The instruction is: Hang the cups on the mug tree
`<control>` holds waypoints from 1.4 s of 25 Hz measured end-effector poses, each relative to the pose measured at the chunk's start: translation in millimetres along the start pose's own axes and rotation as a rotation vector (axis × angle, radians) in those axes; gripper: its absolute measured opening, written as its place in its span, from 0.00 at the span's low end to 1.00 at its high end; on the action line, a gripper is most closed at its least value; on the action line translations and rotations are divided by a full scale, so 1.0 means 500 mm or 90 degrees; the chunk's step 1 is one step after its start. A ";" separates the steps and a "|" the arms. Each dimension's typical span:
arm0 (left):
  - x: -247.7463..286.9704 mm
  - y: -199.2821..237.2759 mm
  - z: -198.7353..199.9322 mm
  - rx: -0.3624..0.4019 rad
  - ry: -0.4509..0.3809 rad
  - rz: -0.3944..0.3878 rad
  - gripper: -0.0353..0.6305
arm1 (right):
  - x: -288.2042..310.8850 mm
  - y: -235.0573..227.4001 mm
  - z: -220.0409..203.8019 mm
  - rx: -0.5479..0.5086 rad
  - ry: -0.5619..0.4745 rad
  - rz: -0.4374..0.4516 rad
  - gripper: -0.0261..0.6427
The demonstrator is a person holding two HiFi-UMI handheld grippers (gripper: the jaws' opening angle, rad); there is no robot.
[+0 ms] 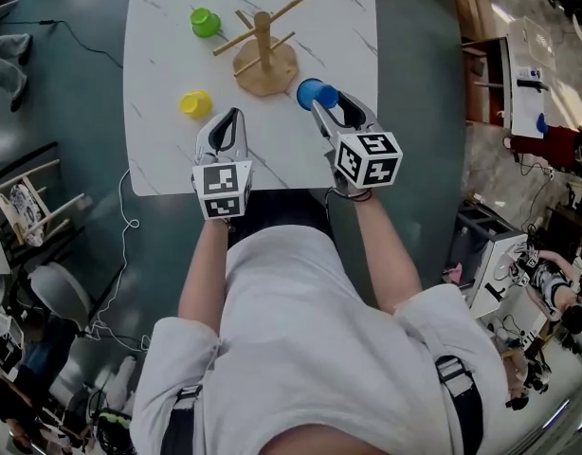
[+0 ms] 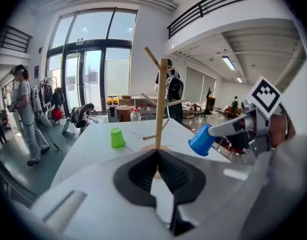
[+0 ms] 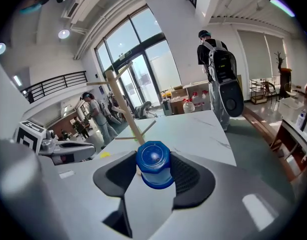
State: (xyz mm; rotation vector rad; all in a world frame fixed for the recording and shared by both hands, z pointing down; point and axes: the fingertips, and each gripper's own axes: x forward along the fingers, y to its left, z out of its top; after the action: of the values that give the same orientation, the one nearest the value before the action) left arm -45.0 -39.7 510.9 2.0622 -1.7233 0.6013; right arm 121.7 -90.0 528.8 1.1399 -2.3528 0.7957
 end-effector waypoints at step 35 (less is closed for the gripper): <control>0.039 0.066 0.079 -0.035 -0.014 0.108 0.06 | 0.125 -0.018 0.211 -0.057 0.010 0.096 0.36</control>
State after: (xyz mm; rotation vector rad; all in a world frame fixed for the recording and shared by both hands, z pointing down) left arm -71.6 -82.6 489.4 1.9044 -1.9198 0.5761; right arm 80.9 -198.3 487.9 0.9247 -2.4577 0.7379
